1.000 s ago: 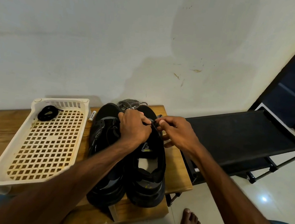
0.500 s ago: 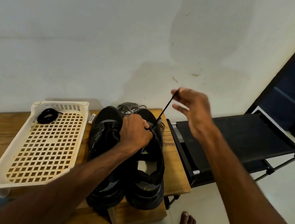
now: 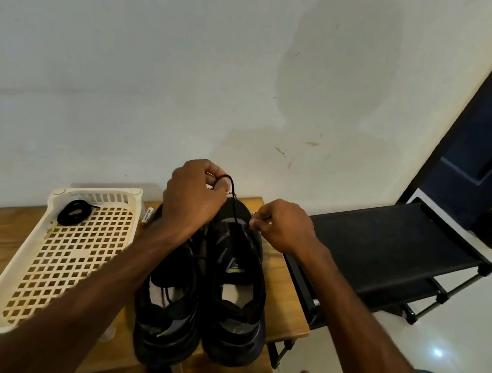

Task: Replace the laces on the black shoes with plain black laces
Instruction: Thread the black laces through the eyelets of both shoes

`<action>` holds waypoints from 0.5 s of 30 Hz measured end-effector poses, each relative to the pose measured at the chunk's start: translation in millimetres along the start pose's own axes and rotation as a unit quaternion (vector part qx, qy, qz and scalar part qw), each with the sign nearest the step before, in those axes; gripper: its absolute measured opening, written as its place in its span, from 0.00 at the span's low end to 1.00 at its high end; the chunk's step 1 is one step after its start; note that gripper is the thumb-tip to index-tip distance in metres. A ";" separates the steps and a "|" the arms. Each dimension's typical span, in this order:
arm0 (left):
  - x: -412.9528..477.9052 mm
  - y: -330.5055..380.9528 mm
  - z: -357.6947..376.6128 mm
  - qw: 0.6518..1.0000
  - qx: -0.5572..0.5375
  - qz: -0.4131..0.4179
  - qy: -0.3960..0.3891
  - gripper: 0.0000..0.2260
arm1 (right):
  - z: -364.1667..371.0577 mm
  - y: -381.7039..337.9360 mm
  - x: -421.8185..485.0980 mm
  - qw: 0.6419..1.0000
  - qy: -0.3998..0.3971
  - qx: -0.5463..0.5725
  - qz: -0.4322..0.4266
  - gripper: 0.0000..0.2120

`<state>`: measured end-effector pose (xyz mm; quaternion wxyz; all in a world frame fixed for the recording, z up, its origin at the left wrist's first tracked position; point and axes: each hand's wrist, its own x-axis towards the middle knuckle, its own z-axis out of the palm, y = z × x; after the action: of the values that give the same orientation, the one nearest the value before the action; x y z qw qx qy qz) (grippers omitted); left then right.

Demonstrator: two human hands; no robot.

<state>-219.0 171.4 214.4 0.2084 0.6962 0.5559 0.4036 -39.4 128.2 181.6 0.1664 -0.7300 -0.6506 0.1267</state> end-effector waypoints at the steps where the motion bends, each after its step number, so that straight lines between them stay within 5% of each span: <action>1: -3.9 -0.6 2.5 0.999 0.012 -0.009 -0.033 0.03 | -4.0 -0.4 1.3 1.000 0.008 0.023 0.001 0.09; 4: -22.2 -8.5 16.9 0.979 0.097 -0.035 -0.174 0.06 | -18.4 -4.8 4.5 0.979 0.043 0.197 0.013 0.10; 6: -32.4 -12.2 25.9 0.973 0.117 -0.039 -0.194 0.06 | -36.7 -9.0 4.3 0.893 0.050 0.446 0.020 0.10; 7: -34.9 -13.0 28.5 0.976 0.115 -0.042 -0.180 0.06 | -48.4 -9.8 2.6 0.793 0.035 0.609 0.011 0.09; 9: -35.8 -13.0 30.4 0.980 0.114 -0.044 -0.156 0.06 | -67.0 -2.5 -1.0 0.534 0.014 0.845 -0.014 0.08; 10: -34.7 -13.5 30.4 0.981 0.112 -0.044 -0.156 0.06 | -71.5 4.2 -2.4 0.483 0.023 0.875 -0.017 0.07; 11: -33.4 -14.3 29.1 0.980 0.105 -0.043 -0.161 0.06 | -72.4 9.4 -3.9 0.522 0.048 0.851 0.001 0.06; 12: -31.3 -14.0 26.6 0.981 0.089 -0.041 -0.168 0.06 | -69.6 12.5 -5.2 0.636 0.080 0.767 0.034 0.05; 14: -23.1 -7.5 16.3 0.987 0.007 -0.029 -0.156 0.07 | -51.2 14.9 -7.0 0.907 0.106 0.403 0.069 0.09; 15: -16.9 -0.4 7.8 0.989 -0.064 -0.022 -0.133 0.07 | -37.6 14.7 -7.0 0.972 0.073 0.216 0.052 0.13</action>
<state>-214.0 156.8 204.0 0.3331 0.7166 0.5113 0.3378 -11.8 116.9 209.8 0.3600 -0.7169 -0.5553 0.2193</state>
